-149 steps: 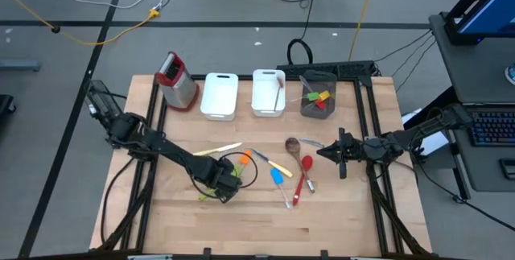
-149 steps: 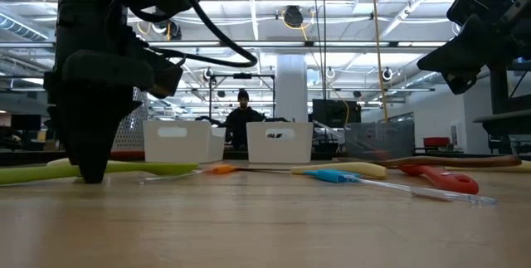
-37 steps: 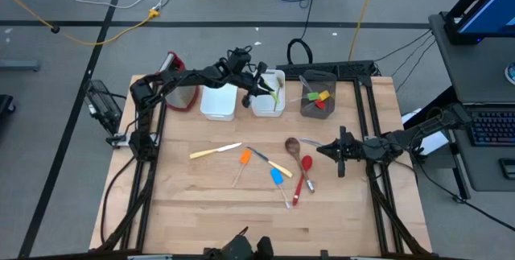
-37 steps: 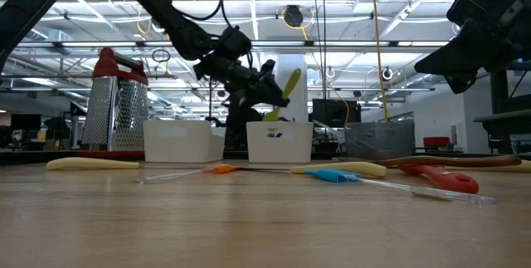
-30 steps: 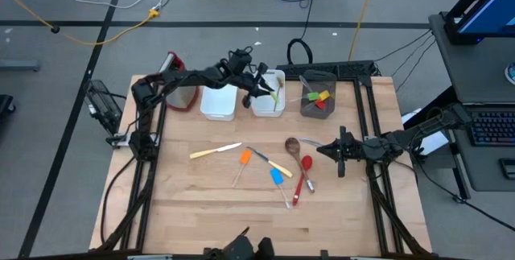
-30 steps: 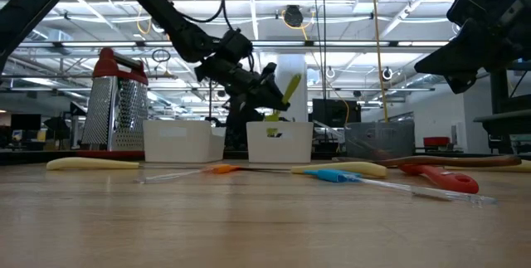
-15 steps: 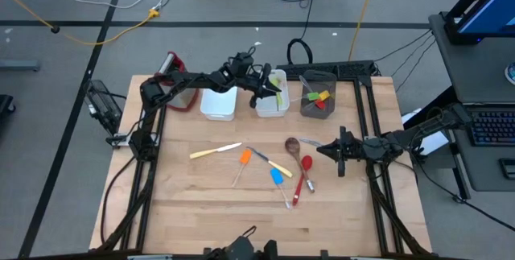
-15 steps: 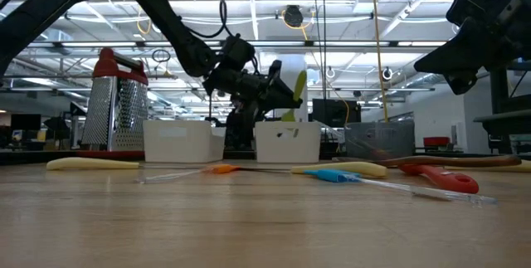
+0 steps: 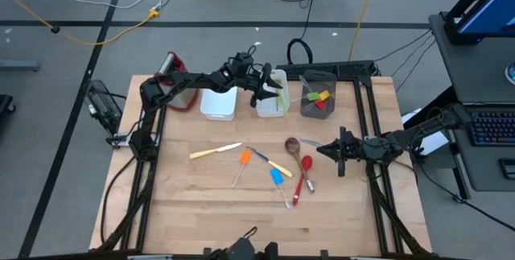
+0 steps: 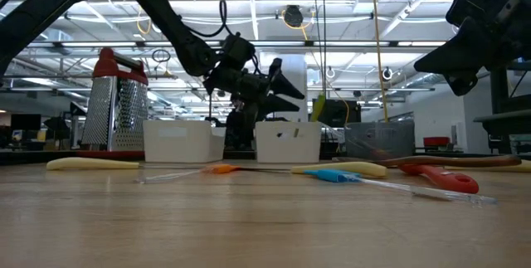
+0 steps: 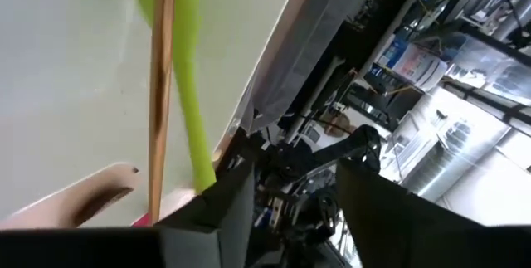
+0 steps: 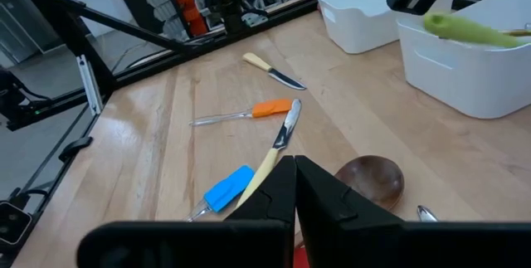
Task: Pick & Place Kitchen Items
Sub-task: Put the brown serving spoon into the right white bin
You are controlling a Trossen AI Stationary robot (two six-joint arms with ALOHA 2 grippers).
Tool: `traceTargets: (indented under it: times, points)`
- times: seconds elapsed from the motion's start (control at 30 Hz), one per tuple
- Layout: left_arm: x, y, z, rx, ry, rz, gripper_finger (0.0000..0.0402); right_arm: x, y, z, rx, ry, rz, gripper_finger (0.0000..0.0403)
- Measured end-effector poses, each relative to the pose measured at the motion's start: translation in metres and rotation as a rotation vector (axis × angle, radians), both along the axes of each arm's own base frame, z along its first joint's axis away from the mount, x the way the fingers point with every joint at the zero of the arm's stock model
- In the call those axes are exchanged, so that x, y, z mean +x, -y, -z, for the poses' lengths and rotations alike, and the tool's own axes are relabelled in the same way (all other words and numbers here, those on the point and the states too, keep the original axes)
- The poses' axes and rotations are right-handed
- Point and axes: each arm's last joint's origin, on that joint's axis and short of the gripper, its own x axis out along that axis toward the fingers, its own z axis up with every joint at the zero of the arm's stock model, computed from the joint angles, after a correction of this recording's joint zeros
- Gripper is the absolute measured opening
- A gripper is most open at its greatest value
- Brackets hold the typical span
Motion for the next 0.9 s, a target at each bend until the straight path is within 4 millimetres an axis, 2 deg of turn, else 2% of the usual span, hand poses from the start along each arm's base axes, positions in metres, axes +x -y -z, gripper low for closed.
traceTargets:
  times: [0.1,0.23,0.47,0.57,0.67,0.77,0.9]
  points:
    - [-0.001,-0.001,0.0,-0.015,0.009,0.03,0.02,0.0,0.0,0.0,0.008,0.001,0.002,0.0]
    - [-0.005,-0.004,-0.008,-0.009,0.069,0.105,0.0205,0.0,0.0,0.0,0.015,0.001,0.002,0.0]
    - [-0.009,0.018,-0.073,0.224,0.229,0.165,0.0174,0.0,0.0,0.0,0.015,0.001,0.001,0.0]
    - [-0.012,0.04,-0.104,0.371,0.28,0.204,0.0159,0.0,0.0,0.0,0.015,0.001,0.001,0.0]
    - [-0.014,0.072,-0.128,0.48,0.301,0.274,0.0146,0.0,0.0,0.0,0.015,0.001,0.001,0.0]
    - [-0.017,0.105,-0.139,0.545,0.253,0.345,0.0134,0.0,0.0,0.0,0.014,0.001,0.001,0.0]
    - [-0.026,0.147,-0.142,0.637,0.128,0.452,0.0118,0.0,0.0,0.0,0.015,0.001,0.0,0.0]
